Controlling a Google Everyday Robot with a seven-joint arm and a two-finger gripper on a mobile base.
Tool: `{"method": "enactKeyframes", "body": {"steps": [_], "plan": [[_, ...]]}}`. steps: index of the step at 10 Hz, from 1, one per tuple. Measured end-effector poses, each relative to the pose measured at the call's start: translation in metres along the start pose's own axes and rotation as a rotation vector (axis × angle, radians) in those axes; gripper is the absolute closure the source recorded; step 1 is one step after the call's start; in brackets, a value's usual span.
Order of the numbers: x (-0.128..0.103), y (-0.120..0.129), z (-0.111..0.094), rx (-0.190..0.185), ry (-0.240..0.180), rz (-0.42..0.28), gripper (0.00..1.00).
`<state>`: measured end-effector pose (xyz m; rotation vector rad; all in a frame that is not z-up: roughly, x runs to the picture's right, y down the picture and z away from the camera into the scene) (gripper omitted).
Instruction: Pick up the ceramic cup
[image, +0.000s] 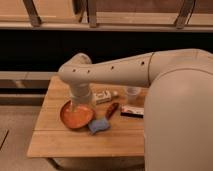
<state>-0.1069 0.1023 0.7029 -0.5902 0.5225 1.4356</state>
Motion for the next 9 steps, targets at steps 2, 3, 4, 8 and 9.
{"method": "enactKeyframes", "body": {"steps": [2, 3, 4, 8, 9], "plan": [[0.000, 0.000, 0.000, 0.000, 0.000, 0.000, 0.35], [0.000, 0.000, 0.000, 0.000, 0.000, 0.000, 0.35], [0.000, 0.000, 0.000, 0.000, 0.000, 0.000, 0.35], [-0.003, -0.001, -0.002, 0.010, -0.014, -0.008, 0.35], [-0.014, -0.006, -0.009, 0.023, -0.057, -0.021, 0.35]]}}
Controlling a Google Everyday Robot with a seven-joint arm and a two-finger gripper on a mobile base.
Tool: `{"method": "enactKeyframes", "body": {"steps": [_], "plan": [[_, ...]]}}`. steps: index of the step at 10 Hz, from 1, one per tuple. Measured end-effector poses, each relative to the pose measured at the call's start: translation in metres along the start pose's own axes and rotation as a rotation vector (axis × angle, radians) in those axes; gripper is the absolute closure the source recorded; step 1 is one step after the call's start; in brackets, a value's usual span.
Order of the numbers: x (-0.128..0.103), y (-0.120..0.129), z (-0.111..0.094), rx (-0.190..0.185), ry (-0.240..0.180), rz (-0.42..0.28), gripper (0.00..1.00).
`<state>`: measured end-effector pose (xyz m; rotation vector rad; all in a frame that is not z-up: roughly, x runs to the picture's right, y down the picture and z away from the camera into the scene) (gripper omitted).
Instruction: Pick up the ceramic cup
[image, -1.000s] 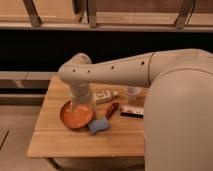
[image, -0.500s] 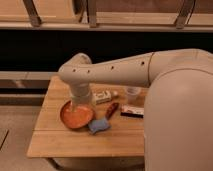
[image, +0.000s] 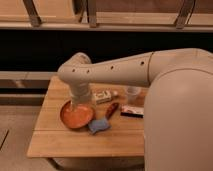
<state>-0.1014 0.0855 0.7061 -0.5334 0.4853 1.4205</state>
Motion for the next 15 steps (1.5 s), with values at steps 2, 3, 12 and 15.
{"method": "enactKeyframes", "body": {"steps": [2, 3, 12, 15], "plan": [[-0.044, -0.027, -0.035, 0.035, -0.175, -0.055, 0.35], [-0.063, -0.049, -0.060, 0.053, -0.265, -0.069, 0.35], [-0.084, -0.051, -0.020, -0.028, -0.254, -0.110, 0.35], [-0.132, -0.120, -0.034, -0.036, -0.358, -0.088, 0.35]]}}
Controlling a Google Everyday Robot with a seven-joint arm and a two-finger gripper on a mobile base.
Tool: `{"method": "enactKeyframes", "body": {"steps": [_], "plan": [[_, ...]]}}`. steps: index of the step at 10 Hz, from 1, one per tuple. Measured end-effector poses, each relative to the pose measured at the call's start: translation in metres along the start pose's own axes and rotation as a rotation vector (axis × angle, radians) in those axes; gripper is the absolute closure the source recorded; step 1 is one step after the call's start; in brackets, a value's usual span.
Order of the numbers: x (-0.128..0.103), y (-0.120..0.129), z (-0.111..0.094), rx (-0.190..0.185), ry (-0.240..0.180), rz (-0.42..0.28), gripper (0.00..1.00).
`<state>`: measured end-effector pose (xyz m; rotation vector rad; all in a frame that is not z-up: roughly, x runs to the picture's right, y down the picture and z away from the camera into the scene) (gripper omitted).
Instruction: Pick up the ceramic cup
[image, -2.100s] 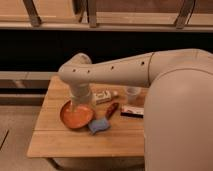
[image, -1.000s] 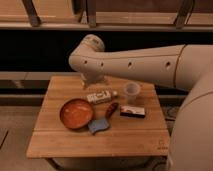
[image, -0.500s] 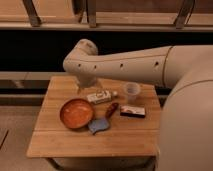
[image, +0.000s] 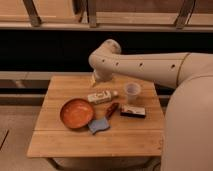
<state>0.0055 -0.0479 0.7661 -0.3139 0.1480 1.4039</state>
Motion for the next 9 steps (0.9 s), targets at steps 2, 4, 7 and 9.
{"method": "enactKeyframes", "body": {"steps": [2, 4, 7, 9], "plan": [[-0.018, -0.052, -0.008, 0.002, -0.066, 0.032, 0.35], [-0.019, -0.092, -0.016, 0.020, -0.093, 0.070, 0.35], [-0.019, -0.084, -0.016, 0.010, -0.090, 0.063, 0.35], [-0.005, -0.080, -0.009, 0.030, -0.048, 0.067, 0.35]]}}
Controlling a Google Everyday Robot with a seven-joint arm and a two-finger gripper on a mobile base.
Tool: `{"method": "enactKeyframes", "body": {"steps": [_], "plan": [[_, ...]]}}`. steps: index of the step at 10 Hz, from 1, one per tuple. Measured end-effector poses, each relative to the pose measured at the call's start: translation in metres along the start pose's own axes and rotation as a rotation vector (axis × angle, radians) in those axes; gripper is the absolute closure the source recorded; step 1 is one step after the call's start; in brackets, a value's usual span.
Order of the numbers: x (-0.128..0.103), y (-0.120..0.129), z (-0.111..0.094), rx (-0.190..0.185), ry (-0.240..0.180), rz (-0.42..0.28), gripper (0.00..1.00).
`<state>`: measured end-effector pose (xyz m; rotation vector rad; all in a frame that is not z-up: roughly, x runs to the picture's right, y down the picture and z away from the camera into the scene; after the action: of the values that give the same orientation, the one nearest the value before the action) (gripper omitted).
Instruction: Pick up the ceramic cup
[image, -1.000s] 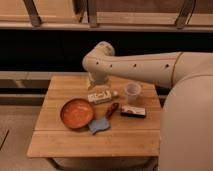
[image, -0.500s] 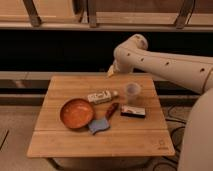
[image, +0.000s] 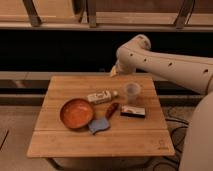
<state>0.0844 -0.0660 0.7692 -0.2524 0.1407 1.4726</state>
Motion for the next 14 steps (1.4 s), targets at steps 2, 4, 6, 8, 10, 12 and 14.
{"method": "enactKeyframes", "body": {"steps": [2, 4, 6, 8, 10, 12, 14], "plan": [[0.034, -0.004, 0.023, 0.076, 0.107, 0.045, 0.35], [0.057, -0.025, 0.044, 0.153, 0.201, 0.117, 0.35], [0.054, -0.027, 0.061, 0.183, 0.242, 0.139, 0.35], [0.039, -0.027, 0.075, 0.174, 0.246, 0.119, 0.35], [0.027, -0.022, 0.089, 0.133, 0.242, 0.094, 0.35], [0.025, -0.027, 0.100, 0.092, 0.245, 0.103, 0.35], [0.032, -0.043, 0.110, 0.064, 0.259, 0.153, 0.35]]}}
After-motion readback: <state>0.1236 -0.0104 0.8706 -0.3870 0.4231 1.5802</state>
